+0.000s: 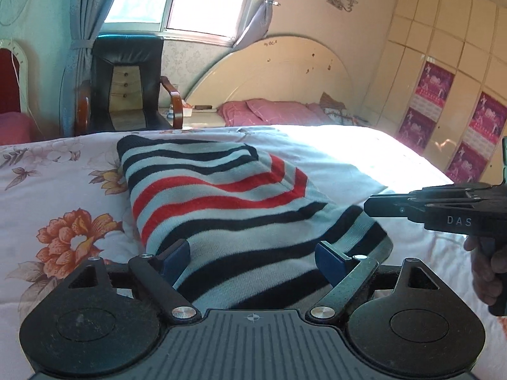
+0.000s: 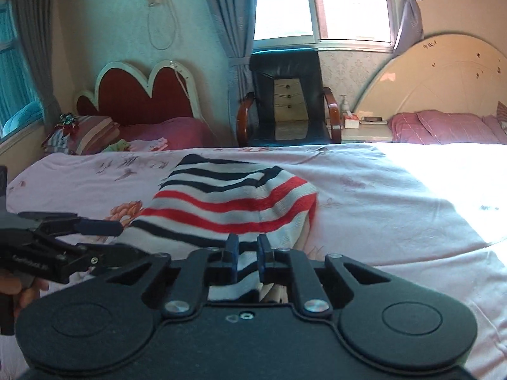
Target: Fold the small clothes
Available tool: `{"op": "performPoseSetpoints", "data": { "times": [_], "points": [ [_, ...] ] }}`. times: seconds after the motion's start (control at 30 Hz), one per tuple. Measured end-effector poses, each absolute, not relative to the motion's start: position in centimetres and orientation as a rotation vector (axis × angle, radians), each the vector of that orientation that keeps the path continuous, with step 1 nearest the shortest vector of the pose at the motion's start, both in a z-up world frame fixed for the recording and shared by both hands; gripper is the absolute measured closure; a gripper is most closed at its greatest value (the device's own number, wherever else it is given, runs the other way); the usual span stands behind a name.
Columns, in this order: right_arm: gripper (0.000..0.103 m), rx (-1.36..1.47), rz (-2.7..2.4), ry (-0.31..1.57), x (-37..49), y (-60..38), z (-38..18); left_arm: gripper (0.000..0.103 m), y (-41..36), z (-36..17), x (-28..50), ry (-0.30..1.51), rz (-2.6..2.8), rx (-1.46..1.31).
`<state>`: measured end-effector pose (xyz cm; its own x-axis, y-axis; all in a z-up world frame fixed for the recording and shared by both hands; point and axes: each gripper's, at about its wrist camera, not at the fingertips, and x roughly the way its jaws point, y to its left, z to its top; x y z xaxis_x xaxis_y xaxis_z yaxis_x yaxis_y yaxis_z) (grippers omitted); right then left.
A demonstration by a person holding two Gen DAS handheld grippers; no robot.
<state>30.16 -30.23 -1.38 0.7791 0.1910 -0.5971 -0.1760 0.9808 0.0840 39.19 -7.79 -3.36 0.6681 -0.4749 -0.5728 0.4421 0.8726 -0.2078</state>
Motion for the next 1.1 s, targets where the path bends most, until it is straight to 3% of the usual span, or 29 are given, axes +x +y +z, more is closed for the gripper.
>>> {"op": "performPoseSetpoints", "data": {
  "times": [0.2, 0.4, 0.57, 0.67, 0.7, 0.8, 1.1],
  "points": [
    [0.102, -0.051, 0.145, 0.755, 29.3, -29.4, -4.6, 0.018, -8.6, -4.6, 37.8, 0.721, -0.46, 0.062],
    [0.103, -0.004, 0.112, 0.787, 28.9, -29.8, -6.5, 0.017, -6.6, -7.9, 38.1, 0.79, -0.42, -0.068],
    [0.103, -0.003, 0.102, 0.788, 28.8, -29.7, -7.0, 0.017, -7.0, -7.5, 37.8, 0.782, -0.397, -0.057],
    [0.093, 0.001, 0.093, 0.765, 28.4, -29.4, -5.4, 0.017, -7.2, -6.3, 37.1, 0.743, -0.369, -0.015],
    [0.082, 0.006, 0.093, 0.725, 27.9, -29.3, -4.7, 0.017, -7.2, -6.0, 37.0, 0.736, -0.365, -0.007],
    [0.081, 0.007, 0.085, 0.688, 27.5, -29.1, -3.8, 0.012, -7.0, -5.9, 37.3, 0.742, -0.342, -0.018],
    [0.082, 0.04, 0.051, 0.817, 29.3, -29.6, -7.5, 0.011, -6.7, -7.1, 37.9, 0.782, -0.327, -0.047]
  ]
}}
